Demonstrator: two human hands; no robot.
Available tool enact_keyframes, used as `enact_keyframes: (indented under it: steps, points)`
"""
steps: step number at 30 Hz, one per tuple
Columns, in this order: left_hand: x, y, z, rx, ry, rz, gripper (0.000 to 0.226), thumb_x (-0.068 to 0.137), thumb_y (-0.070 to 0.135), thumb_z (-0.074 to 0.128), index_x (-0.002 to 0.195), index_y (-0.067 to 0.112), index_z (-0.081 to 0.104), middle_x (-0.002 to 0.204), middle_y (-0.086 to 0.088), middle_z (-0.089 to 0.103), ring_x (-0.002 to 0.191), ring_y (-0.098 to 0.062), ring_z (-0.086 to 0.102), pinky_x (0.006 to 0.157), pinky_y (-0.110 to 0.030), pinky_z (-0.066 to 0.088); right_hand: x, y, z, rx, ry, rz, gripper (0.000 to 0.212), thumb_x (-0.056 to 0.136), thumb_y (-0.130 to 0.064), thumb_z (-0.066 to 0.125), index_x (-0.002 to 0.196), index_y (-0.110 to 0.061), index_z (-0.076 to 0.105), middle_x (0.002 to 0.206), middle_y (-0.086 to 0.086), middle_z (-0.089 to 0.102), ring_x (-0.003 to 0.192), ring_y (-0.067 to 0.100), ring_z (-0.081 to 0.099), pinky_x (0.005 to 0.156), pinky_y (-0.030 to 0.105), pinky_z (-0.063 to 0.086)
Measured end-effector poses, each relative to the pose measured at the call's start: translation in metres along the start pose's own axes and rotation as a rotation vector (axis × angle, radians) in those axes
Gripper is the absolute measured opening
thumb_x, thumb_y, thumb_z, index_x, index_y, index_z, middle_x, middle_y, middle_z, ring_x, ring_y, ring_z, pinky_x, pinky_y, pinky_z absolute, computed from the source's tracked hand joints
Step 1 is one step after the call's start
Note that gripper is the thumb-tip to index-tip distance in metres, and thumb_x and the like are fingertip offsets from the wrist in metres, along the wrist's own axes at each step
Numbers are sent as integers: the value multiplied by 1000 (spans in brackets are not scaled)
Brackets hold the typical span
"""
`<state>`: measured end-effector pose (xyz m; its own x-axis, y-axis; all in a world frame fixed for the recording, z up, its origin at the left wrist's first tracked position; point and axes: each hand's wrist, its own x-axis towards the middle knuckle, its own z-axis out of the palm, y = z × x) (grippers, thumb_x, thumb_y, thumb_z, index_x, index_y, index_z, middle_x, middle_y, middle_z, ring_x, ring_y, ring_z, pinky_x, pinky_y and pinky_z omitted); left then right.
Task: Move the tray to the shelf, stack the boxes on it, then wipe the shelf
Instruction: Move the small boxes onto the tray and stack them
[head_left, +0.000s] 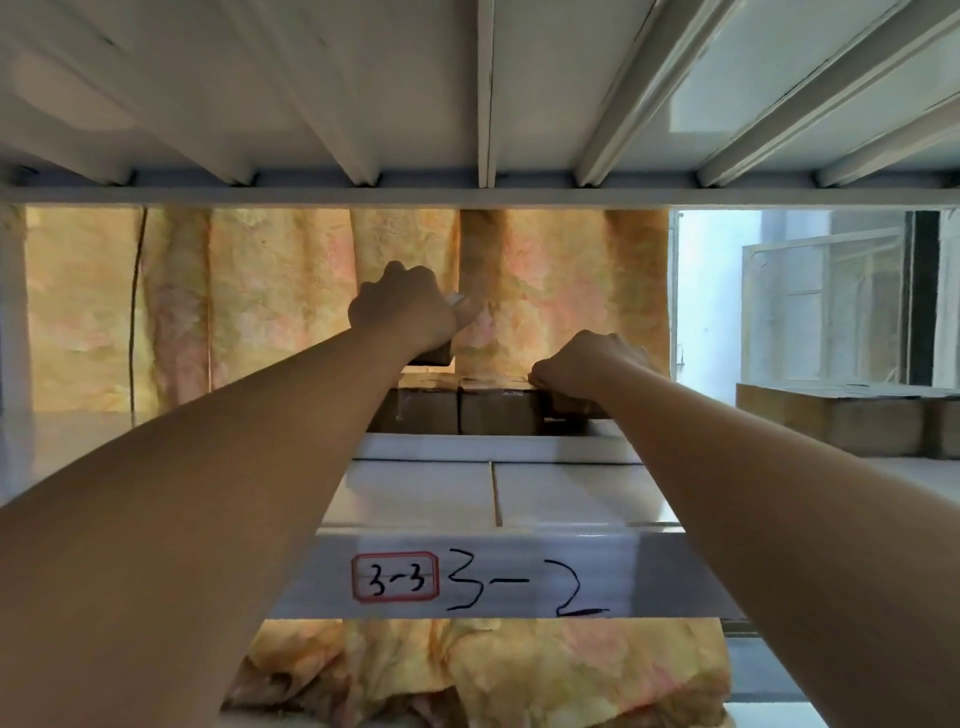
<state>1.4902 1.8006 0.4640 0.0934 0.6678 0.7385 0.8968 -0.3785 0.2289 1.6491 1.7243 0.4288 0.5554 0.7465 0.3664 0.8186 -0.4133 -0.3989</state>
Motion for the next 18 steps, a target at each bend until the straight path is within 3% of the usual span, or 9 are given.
enact_keyframes:
  steps: [4,8,11,14,18]
  points:
    - [0,-5,7,-33,-51,-2,76,71,72,46,116,15,64,127,-10,53,105,-32,57,73,-34,45,3,3,9,-15,-17,17,67,79,-65,42,126,-19,52,133,12,45,120,38,44,97,47,43]
    - [-5,-8,13,-24,-93,-33,78,70,73,46,118,13,63,132,-11,48,109,-33,56,79,-38,48,6,2,14,57,-65,-16,79,80,-70,31,137,-16,45,138,14,43,123,37,42,101,48,40]
    - [-9,-8,13,-17,-89,-38,81,69,75,47,119,13,62,131,-12,50,110,-33,56,82,-39,49,11,2,13,75,-103,-79,65,90,-55,32,135,-10,46,133,16,49,122,32,45,103,43,38]
    - [-7,-10,13,-2,-105,-29,78,68,73,48,115,14,65,127,-10,56,107,-31,57,76,-36,48,14,4,3,36,-153,-148,36,91,-34,47,112,-7,59,106,11,53,96,24,51,84,29,41]
    - [-9,-13,18,-11,-105,-30,69,70,69,50,110,15,67,120,-7,61,102,-29,59,75,-35,48,13,7,-9,94,-285,-153,37,90,-30,56,117,-5,58,104,10,48,92,23,48,78,30,39]
